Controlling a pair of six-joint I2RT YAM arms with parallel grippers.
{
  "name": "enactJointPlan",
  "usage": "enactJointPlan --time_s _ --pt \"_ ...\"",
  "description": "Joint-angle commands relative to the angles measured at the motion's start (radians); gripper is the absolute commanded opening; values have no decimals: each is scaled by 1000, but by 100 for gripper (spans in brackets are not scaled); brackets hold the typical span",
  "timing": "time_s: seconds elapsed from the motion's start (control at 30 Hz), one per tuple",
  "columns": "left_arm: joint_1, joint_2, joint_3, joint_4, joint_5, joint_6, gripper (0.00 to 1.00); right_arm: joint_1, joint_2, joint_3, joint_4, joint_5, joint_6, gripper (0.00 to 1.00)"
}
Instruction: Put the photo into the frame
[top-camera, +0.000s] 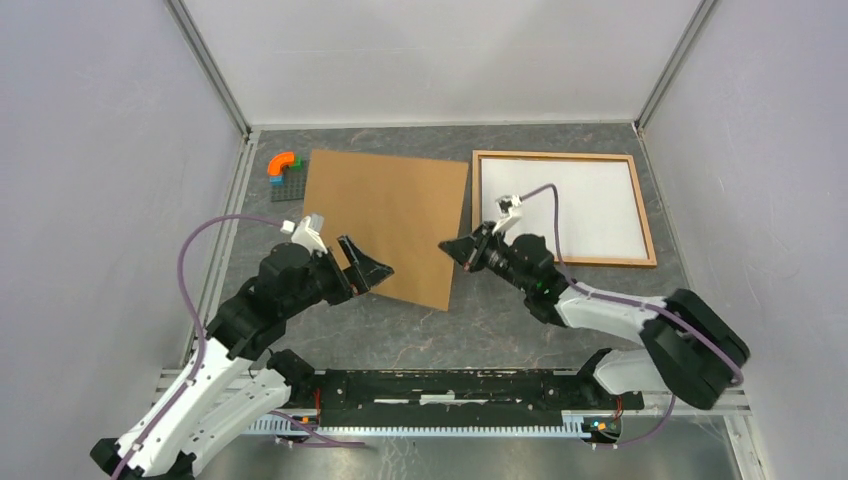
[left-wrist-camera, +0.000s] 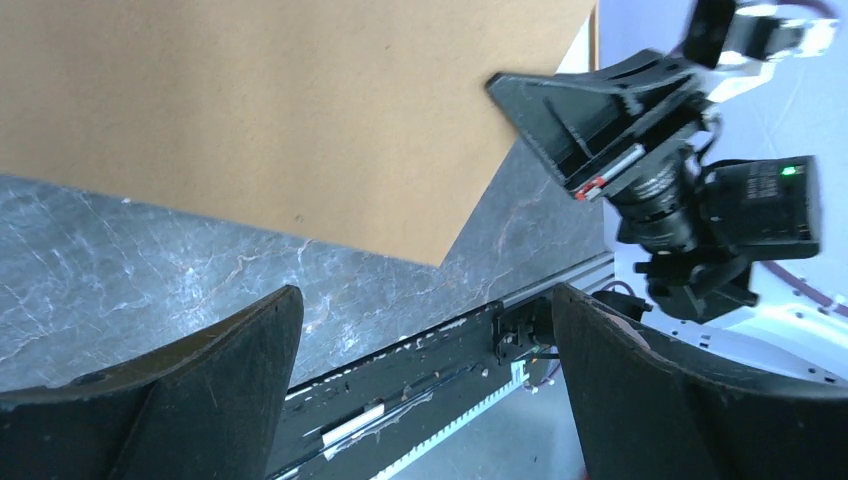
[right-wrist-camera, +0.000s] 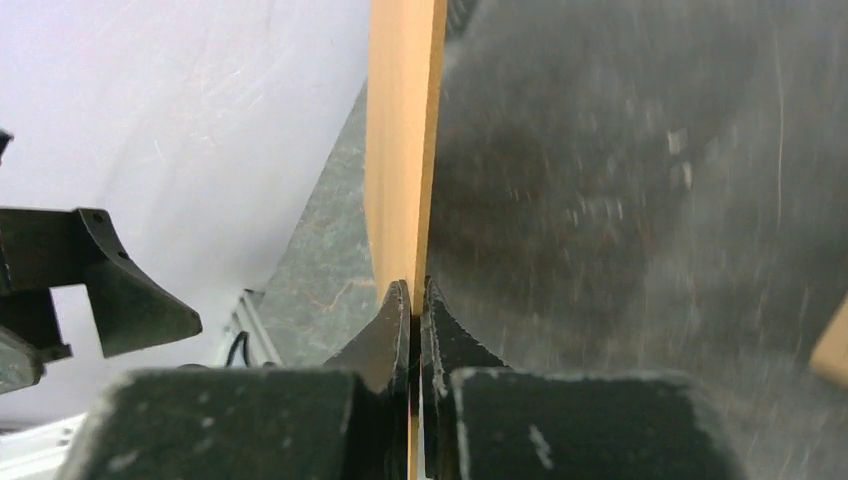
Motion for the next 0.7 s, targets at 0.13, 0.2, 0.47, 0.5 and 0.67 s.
enactJointPlan --time_s 0.13,0.2,0.47,0.5,0.67 --pt "0 -3 200 -163 -122 143 100 -16 -256 388 -528 -25 -791 0" --pt "1 5 238 -177 -128 145 100 -16 -277 442 -588 -47 -908 0" --pt "1 -13 433 -230 -92 86 100 -16 -325 489 -636 -237 -1286 0" --pt "1 -17 455 -250 -105 59 100 -15 -325 483 -640 -266 -1317 0" --pt "1 -17 523 -342 -173 -167 98 -16 -330 438 -665 -365 -1468 0"
